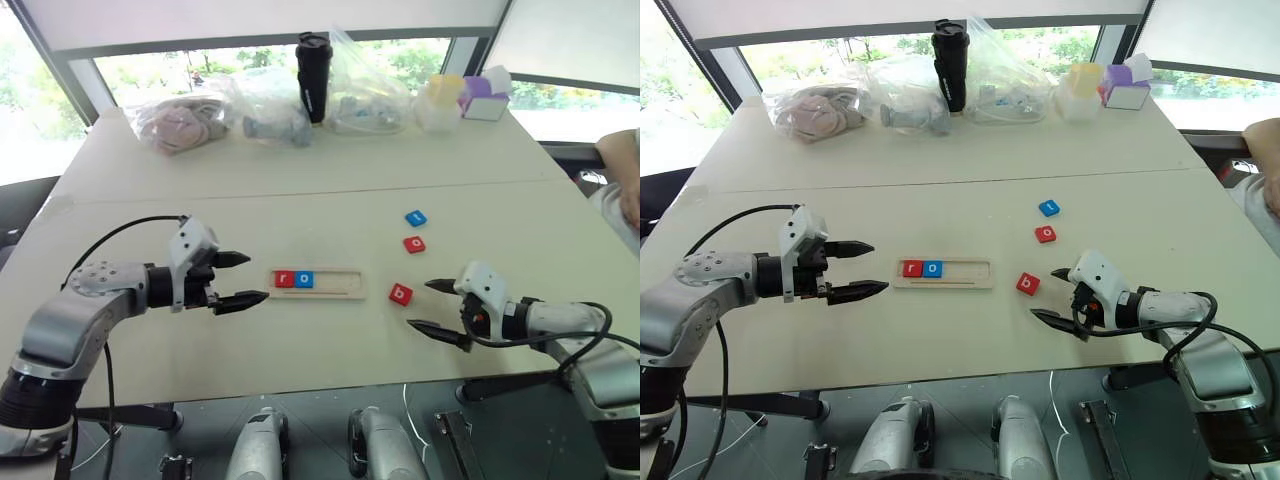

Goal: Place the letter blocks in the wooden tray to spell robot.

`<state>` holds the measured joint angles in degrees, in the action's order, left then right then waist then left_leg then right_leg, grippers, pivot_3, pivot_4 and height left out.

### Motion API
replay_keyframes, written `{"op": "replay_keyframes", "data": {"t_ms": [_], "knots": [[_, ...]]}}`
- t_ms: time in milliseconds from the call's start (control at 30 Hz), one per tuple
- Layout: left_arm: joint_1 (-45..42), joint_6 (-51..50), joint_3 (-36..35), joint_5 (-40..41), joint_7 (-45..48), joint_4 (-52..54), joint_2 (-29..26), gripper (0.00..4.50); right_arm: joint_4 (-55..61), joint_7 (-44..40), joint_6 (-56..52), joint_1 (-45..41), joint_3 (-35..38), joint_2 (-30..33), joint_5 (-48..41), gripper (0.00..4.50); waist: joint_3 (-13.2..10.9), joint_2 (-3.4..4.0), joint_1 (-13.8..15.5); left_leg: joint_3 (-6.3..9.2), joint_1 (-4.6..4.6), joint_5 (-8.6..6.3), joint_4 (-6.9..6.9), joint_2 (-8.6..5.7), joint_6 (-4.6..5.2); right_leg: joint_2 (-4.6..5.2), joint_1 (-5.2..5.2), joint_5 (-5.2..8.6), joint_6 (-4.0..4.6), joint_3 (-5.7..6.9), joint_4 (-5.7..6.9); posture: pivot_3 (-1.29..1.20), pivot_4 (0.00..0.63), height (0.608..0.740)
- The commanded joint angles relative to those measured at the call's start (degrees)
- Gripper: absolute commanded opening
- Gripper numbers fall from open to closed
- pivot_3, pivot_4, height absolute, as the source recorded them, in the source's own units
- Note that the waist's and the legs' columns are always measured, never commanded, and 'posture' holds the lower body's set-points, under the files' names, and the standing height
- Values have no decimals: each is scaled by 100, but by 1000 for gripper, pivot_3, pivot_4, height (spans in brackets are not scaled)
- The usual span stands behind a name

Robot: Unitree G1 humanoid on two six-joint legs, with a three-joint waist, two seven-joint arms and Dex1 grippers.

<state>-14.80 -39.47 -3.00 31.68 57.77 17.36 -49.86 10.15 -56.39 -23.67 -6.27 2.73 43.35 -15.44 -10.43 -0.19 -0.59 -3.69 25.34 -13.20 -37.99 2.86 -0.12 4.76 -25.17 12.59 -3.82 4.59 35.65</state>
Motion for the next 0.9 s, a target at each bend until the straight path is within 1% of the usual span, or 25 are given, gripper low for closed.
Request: {"op": "replay_keyframes", "data": {"t_ms": [33, 233, 267, 333, 433, 467, 500, 567, 667, 800, 900], "knots": [[190, 134, -308, 46, 252, 270, -311, 4500, -186, 0, 83, -190, -48, -136, -100, 4457, -1, 2, 12, -1, 1, 0, 0, 0, 0, 2, 0, 0, 0, 0, 0, 0, 150, 740], [413, 314, -372, -45, 439, 287, -559, 4500, -228, 187, 37, -240, -287, -324, -2, 4457, -1, 3, 47, -9, 4, 0, 1, 0, -1, 6, -2, -9, 15, -1, -1, 0, 150, 740], [417, 336, -367, -51, 435, 278, -553, 4500, -248, 223, 38, -239, -304, -345, 10, 3956, -1, 3, 58, -9, 3, 0, 1, 0, -1, 6, -2, -8, 14, -1, -1, 0, 150, 740], [405, 352, -362, -30, 401, 267, -517, 4500, -267, 279, 40, -225, -325, -369, 30, 3193, -1, 3, 91, -12, 2, 0, 0, 0, -1, 7, -3, -1, 1, -1, -1, 0, 150, 740], [382, 377, -290, -53, 346, 279, -465, 4500, -241, 329, 63, -171, -310, -379, 30, 1691, -1, 4, 124, -13, 1, 0, 0, 1, -1, 7, -3, -2, 2, -1, 0, 0, 150, 740], [375, 383, -264, -65, 329, 282, -447, 4500, -220, 331, 58, -156, -298, -369, 16, 1271, -1, 4, 127, -14, 1, 0, 0, 1, -1, 7, -3, -2, 2, -1, 0, 0, 150, 740], [370, 390, -248, -72, 320, 278, -433, 4500, -194, 335, 42, -150, -287, -357, 2, 1182, -1, 4, 129, -14, 1, 0, 0, 1, -1, 6, -3, -2, 3, -1, 0, 0, 150, 740], [359, 402, -235, -84, 324, 259, -413, 4500, -102, 385, -12, -218, -213, -357, -60, 1183, -1, 4, 130, -15, 1, 0, 0, 1, -1, 6, -2, -5, 7, -1, 0, 0, 150, 740], [315, 408, -208, -107, 354, 231, -387, 4500, 181, 389, -327, -598, -163, -379, -314, 1183, -1, 5, 127, -16, 1, 0, -1, 1, -1, 6, -3, -5, 6, -1, 3, 0, 150, 740], [235, 426, -132, -142, 409, 188, -359, 4500, 444, 172, -728, -1269, -552, -417, -486, 1183, -1, 5, 115, -26, -2, 0, -4, 2, -1, 5, -17, -2, 2, -15, 26, 0, 150, 740], [216, 445, -63, -167, 398, 186, -328, 4500, 309, 60, -898, -1803, -947, -602, -469, 1183, -1, 5, 124, -23, -4, 0, -4, 7, -1, -2, -17, -2, 5, -15, 30, 0, 150, 740]]}}
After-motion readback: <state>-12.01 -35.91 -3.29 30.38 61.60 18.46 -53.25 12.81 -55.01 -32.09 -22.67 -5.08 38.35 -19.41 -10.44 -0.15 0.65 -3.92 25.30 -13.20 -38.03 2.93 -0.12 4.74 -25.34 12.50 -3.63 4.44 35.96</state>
